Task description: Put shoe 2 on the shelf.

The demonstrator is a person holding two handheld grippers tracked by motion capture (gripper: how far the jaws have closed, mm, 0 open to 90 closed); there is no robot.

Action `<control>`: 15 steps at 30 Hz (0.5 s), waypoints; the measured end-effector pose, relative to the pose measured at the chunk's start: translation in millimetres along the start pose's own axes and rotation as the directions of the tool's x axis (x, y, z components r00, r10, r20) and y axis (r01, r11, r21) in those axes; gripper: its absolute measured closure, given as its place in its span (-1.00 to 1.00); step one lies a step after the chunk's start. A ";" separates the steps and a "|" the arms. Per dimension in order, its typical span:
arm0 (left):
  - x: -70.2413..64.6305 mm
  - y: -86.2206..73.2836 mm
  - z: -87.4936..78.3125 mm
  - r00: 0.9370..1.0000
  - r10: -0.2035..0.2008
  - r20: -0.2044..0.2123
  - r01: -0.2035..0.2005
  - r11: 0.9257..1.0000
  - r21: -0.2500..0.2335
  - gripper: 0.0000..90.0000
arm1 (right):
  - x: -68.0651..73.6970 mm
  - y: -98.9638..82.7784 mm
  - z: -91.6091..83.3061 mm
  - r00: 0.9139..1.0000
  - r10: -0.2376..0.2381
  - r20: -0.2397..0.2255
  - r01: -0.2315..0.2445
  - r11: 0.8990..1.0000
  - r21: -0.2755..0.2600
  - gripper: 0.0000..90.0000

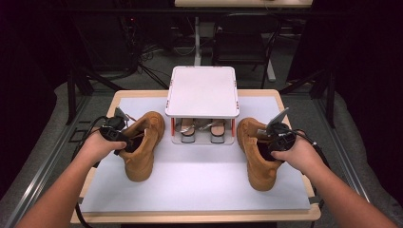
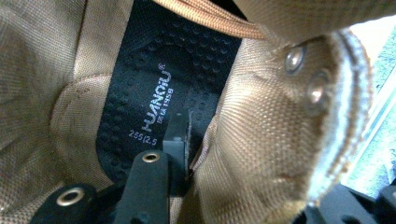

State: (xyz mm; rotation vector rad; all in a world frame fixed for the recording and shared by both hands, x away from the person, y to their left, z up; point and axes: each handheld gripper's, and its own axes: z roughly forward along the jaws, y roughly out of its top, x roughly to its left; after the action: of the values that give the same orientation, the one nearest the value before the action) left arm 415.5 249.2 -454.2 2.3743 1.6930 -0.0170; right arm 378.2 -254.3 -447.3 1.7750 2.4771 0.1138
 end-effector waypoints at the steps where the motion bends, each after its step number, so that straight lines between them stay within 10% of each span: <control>1: -0.3 0.4 -0.2 1.000 0.005 -0.004 -0.005 1.000 0.005 0.41 | 0.8 -0.2 0.5 1.000 0.004 0.003 -0.004 1.000 -0.005 0.46; 15: -11.9 6.3 1.5 0.992 0.076 -0.098 -0.069 0.995 0.067 0.52 | 4.1 -0.4 0.6 0.999 -0.028 0.020 0.028 1.000 -0.008 0.48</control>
State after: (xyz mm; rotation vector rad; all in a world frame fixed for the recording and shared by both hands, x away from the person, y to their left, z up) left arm 417.5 235.8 -452.9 2.5215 1.6720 0.0627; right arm 376.6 -250.6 -448.1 1.7294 2.4828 0.1043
